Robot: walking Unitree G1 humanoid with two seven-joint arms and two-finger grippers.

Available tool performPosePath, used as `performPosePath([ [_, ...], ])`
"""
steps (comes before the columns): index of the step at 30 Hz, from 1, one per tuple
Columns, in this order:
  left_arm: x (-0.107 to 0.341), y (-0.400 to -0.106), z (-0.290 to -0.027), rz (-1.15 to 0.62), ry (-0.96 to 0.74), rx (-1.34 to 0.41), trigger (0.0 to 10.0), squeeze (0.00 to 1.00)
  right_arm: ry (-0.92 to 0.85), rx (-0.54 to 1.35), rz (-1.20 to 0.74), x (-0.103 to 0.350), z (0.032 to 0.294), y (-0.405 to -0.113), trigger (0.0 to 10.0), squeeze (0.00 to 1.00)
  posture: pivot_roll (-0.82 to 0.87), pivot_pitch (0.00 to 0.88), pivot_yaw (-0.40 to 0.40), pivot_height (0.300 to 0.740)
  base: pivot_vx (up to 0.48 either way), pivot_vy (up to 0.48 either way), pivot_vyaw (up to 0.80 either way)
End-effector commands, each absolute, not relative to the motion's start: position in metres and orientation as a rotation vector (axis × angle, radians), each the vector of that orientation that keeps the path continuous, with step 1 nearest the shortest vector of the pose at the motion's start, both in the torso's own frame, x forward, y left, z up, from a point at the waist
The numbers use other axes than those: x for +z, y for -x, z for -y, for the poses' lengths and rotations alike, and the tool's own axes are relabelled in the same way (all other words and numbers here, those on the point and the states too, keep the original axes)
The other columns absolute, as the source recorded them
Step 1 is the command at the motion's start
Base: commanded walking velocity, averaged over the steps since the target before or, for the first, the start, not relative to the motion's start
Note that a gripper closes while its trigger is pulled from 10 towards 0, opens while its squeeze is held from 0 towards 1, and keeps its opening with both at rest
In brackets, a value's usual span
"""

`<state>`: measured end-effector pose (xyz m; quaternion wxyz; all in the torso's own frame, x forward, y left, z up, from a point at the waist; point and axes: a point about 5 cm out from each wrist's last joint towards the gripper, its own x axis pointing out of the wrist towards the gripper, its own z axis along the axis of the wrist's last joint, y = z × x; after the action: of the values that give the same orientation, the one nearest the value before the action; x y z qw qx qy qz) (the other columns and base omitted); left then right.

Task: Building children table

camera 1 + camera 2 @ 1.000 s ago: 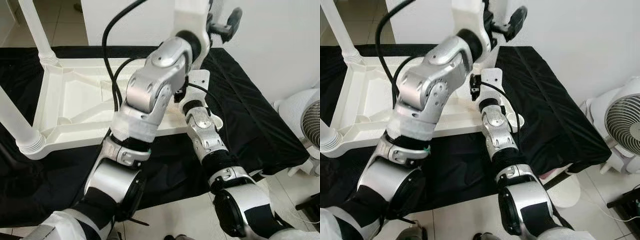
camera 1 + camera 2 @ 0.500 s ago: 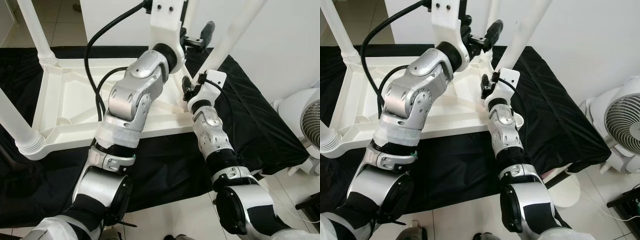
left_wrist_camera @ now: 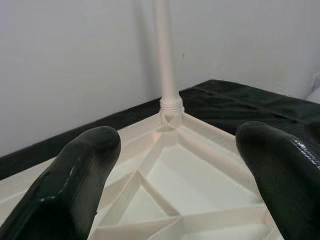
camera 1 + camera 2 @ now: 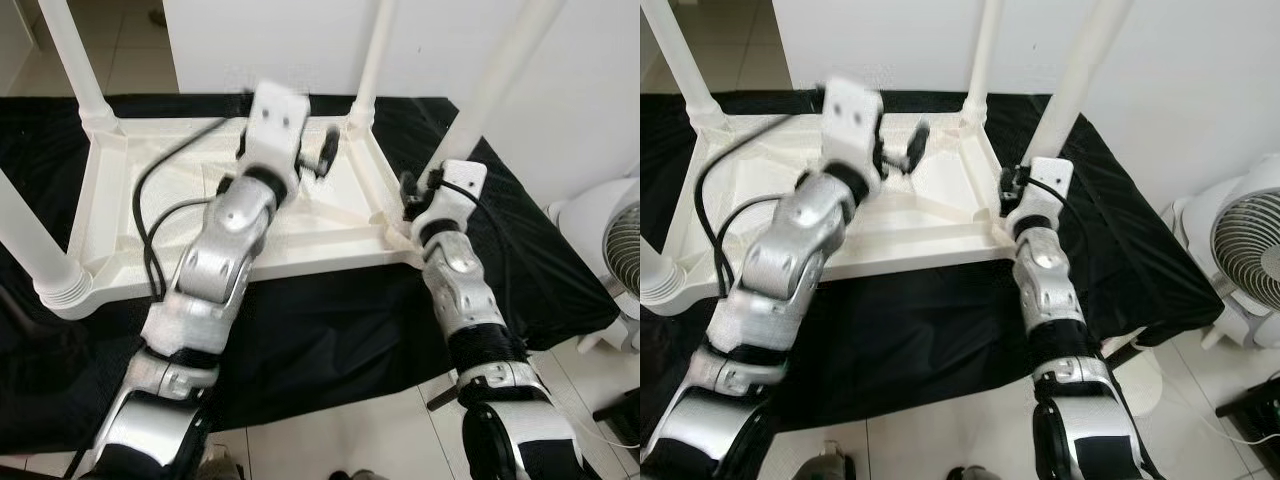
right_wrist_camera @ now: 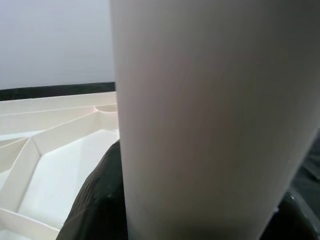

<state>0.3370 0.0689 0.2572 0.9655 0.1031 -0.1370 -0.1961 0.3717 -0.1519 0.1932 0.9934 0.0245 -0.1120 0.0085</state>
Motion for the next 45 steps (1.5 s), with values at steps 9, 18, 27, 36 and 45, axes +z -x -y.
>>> performPosePath([
  [9,0.235,-0.326,-0.064,0.261,-0.241,-0.491,10.0,0.0,-0.02,0.041,0.247,0.197,0.162,-0.365,10.0,0.0,0.11,0.029,-0.064,0.74,0.0,0.0,0.0],
  [18,0.209,-0.306,-0.061,0.222,-0.267,-0.657,10.0,0.0,0.05,0.038,0.217,0.186,0.178,-0.357,10.0,0.0,0.1,0.008,-0.064,0.74,0.0,0.0,0.0],
  [27,0.195,-0.29,-0.053,0.202,-0.32,-0.786,10.0,0.0,0.074,-0.003,0.156,0.171,0.196,-0.357,10.0,0.0,0.11,0.0,-0.062,0.74,0.0,0.0,0.0],
  [36,0.192,-0.287,-0.046,0.202,-0.333,-0.812,10.0,0.0,0.08,-0.023,0.126,0.164,0.204,-0.359,10.0,0.0,0.11,0.009,-0.063,0.74,0.0,0.0,0.0],
  [45,0.191,-0.293,-0.039,0.163,-0.337,-0.791,10.0,0.0,0.055,-0.021,0.184,0.177,0.204,-0.362,10.0,0.0,0.11,0.024,-0.06,0.74,0.0,0.0,0.0],
])
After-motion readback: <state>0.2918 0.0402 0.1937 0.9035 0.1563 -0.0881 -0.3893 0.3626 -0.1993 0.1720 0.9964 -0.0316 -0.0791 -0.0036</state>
